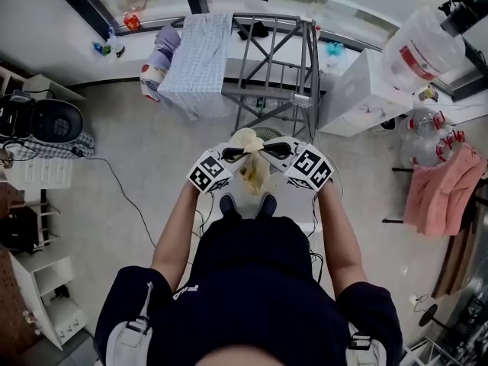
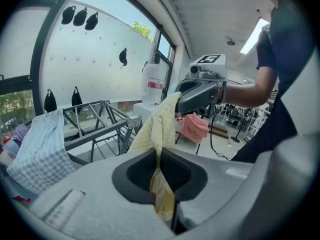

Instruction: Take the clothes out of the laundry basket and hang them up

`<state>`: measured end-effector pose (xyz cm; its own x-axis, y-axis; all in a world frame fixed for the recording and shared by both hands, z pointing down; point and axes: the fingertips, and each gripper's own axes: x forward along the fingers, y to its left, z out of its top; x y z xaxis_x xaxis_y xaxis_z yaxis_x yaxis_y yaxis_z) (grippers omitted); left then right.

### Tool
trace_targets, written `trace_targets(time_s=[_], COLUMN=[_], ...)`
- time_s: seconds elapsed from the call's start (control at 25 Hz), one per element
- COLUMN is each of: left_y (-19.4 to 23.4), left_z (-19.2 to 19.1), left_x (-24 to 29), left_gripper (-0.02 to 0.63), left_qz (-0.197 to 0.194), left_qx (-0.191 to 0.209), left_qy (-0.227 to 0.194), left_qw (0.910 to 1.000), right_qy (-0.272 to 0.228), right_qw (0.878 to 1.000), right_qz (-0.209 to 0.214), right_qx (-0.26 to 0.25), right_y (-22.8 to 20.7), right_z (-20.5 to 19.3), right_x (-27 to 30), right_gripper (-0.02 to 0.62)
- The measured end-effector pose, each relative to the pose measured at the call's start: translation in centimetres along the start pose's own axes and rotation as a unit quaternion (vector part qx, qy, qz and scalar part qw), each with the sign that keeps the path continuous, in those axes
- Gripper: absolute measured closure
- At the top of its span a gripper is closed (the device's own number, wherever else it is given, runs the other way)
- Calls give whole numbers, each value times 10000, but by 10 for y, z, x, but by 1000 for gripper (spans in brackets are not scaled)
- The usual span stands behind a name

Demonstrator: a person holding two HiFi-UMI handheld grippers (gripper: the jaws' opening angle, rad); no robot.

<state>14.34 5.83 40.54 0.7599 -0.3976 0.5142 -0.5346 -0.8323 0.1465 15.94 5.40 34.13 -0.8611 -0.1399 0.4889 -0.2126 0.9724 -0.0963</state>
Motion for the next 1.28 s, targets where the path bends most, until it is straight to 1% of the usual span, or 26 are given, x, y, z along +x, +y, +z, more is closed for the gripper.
trace_targets(time_s=[0.12, 0.2, 0.28, 0.32, 0.36, 0.52, 0.6, 0.68, 0.72, 0.76, 0.8, 0.92, 0.96, 1.0, 1.04, 1.08, 1.16, 1.28], left_y=[7, 17, 27, 33, 38, 53, 56, 55, 54, 53, 51, 45, 44, 45, 47, 51, 62, 77], left_z=[5, 6, 9, 12, 18, 55, 73, 89, 97, 106, 115, 133, 135, 137, 137, 136, 127, 104], left_x=[-5, -9, -16, -20, -25, -48, -58, -69, -75, -81, -88, -103, -107, -112, -118, -123, -133, -142], left_gripper=[569, 569, 571, 571, 571, 571, 571, 571, 571, 571, 571, 571, 571, 571, 571, 571, 571, 571], left_qz=[178, 353, 516, 602, 701, 1018, 1116, 1211, 1212, 1175, 1120, 1015, 1009, 1024, 1063, 1131, 1330, 1583], left_qx=[-231, -418, -561, -627, -699, -901, -904, -920, -986, -1082, -1176, -1305, -1312, -1317, -1322, -1332, -1379, -1448], left_qy=[-98, -194, -309, -395, -504, -965, -1065, -1107, -1178, -1295, -1432, -1696, -1739, -1785, -1835, -1877, -1884, -1672], left_qw=[9995, 9983, 9966, 9954, 9938, 9860, 9839, 9822, 9807, 9786, 9763, 9715, 9707, 9697, 9683, 9666, 9632, 9623], right_qy=[-270, -325, -159, -35, 73, 299, 341, 251, 203, 175, 146, -110, -198, -267, -313, -344, -438, -641], right_qw=[9993, 9983, 9975, 9971, 9967, 9966, 9950, 9906, 9878, 9848, 9817, 9734, 9718, 9709, 9697, 9677, 9630, 9608], right_qz=[-188, -296, -445, -532, -578, -457, -700, -1062, -1218, -1365, -1519, -2020, -2116, -2165, -2223, -2318, -2496, -2500], right_qx=[173, 382, 528, 552, 571, 620, 633, 821, 949, 1061, 1137, 1075, 1023, 992, 967, 930, 920, 1012], right_y=[-5, -7, -11, -12, -12, 3, 2, -6, -11, -16, -22, -43, -49, -53, -56, -59, -63, -65], right_z=[7, 5, -8, -16, -24, -43, -48, -51, -53, -55, -57, -53, -48, -42, -37, -32, -27, -15], right_x=[0, 4, 9, 10, 12, 29, 43, 58, 66, 74, 81, 93, 94, 93, 90, 84, 66, 34], right_gripper=[578, 562, 490, 465, 463, 463, 463, 463, 446, 416, 401, 387, 389, 446, 526, 564, 571, 571])
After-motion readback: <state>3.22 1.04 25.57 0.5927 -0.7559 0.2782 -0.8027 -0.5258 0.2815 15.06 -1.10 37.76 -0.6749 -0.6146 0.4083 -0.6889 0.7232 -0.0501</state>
